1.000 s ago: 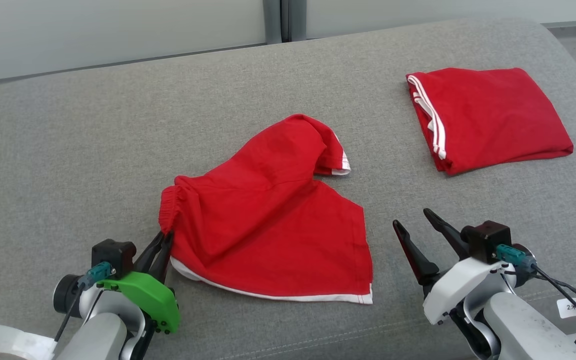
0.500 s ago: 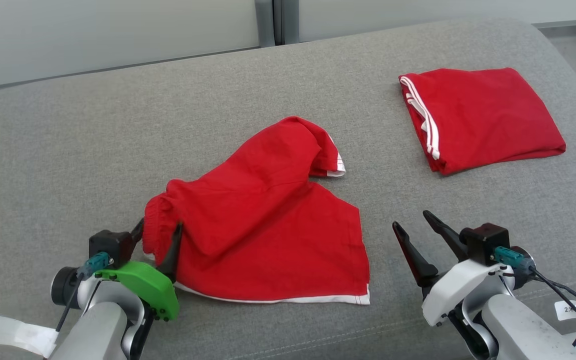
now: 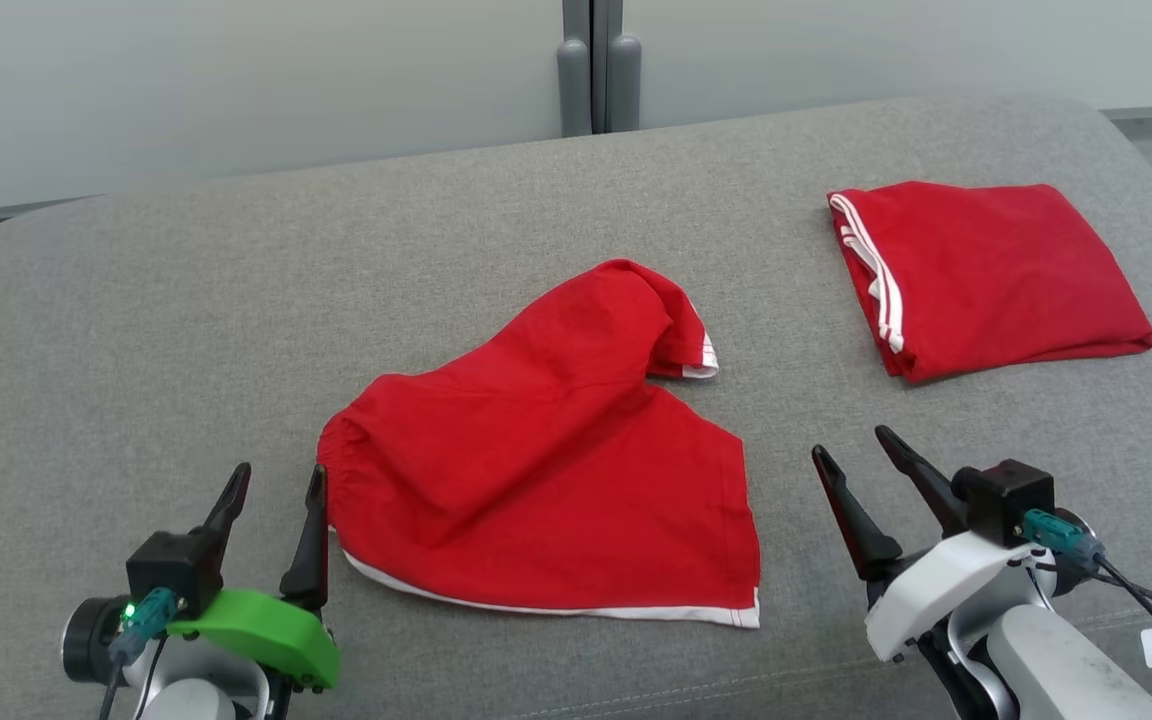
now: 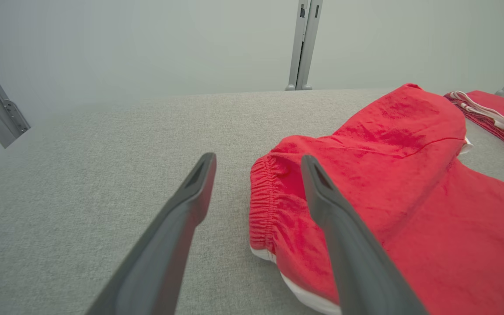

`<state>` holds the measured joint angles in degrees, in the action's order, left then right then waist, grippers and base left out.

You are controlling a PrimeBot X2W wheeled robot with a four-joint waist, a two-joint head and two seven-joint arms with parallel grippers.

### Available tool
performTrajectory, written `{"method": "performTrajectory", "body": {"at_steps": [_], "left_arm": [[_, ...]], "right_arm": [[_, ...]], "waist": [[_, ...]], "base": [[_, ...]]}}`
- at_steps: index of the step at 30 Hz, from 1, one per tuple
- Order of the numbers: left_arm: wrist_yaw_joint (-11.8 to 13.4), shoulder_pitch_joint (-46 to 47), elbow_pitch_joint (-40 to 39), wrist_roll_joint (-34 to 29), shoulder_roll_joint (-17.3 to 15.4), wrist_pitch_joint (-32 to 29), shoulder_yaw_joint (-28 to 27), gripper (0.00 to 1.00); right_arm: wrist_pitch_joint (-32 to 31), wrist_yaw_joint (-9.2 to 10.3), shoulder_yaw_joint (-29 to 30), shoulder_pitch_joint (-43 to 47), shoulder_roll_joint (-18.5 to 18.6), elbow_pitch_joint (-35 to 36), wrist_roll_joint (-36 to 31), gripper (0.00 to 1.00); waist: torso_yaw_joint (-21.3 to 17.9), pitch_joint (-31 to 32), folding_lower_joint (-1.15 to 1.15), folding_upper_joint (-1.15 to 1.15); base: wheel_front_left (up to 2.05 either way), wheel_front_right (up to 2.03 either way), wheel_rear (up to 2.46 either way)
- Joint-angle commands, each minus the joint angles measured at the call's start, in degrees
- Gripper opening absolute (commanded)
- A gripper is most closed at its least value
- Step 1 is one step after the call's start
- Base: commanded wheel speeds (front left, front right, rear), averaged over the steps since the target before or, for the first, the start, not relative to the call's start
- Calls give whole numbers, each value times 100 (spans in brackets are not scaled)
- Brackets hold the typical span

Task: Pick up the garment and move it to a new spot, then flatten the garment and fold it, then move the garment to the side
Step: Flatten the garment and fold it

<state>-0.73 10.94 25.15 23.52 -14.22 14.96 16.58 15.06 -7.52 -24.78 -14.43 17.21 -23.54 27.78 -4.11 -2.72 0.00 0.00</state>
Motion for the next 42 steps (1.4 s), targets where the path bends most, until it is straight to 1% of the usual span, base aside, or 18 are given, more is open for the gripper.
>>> {"method": "performTrajectory", "body": {"at_steps": [1, 2, 3, 11, 16, 19, 25, 28, 30, 36, 40, 42], "left_arm": [[26, -231, -208, -129, 25, 21, -171, 100], [37, -342, -352, -189, 49, 22, -283, 100], [37, -342, -352, -189, 49, 22, -283, 100], [70, -1140, -1364, -651, 353, 17, -1114, 100], [18, -1489, -1675, -865, 529, 17, -1470, 100], [-36, -1673, -1742, -952, 548, 17, -1637, 100], [-296, -1890, -1814, -1056, 428, 17, -1773, 100], [-374, -1961, -1855, -1056, 378, 17, -1841, 100], [-350, -1986, -1849, -1089, 350, 17, -1947, 100], [-334, -2023, -1810, -1162, 456, 17, -2076, 100], [-393, -2019, -1736, -1149, 516, 17, -2040, 100], [-427, -2000, -1671, -1136, 496, 17, -2016, 100]], "right_arm": [[19, 7, 47, 136, -4, 45, -55, 100], [19, 7, 79, 166, -8, 71, -79, 100], [19, 7, 79, 166, -8, 71, -79, 100], [20, 7, 515, 428, -74, 196, -222, 100], [21, 7, 827, 616, -189, 305, -390, 100], [21, 7, 1033, 726, -304, 419, -475, 100], [21, 7, 1226, 905, -404, 565, -672, 100], [21, 7, 1283, 955, -406, 602, -728, 100], [21, 7, 1328, 970, -405, 612, -756, 100], [21, 7, 1308, 1012, -448, 541, -847, 100], [21, 7, 1250, 973, -450, 489, -856, 100], [21, 7, 1221, 939, -445, 468, -859, 100]], "waist": [[55, 116, 0, 0], [60, 152, 0, 0], [60, 152, 0, 0], [56, 321, 0, 0], [11, 406, 0, 0], [-21, 458, 0, 0], [-41, 535, 0, 0], [-19, 559, 0, 0], [9, 565, 0, 0], [101, 572, 0, 0], [138, 575, 0, 0], [138, 580, 0, 0]], "base": [[0, 0, 0], [0, 0, 0], [0, 0, 0], [0, 0, 0], [0, 0, 0], [0, 0, 0], [0, 0, 0], [0, 0, 0], [0, 0, 0], [0, 0, 0], [0, 0, 0], [0, 0, 0]]}}
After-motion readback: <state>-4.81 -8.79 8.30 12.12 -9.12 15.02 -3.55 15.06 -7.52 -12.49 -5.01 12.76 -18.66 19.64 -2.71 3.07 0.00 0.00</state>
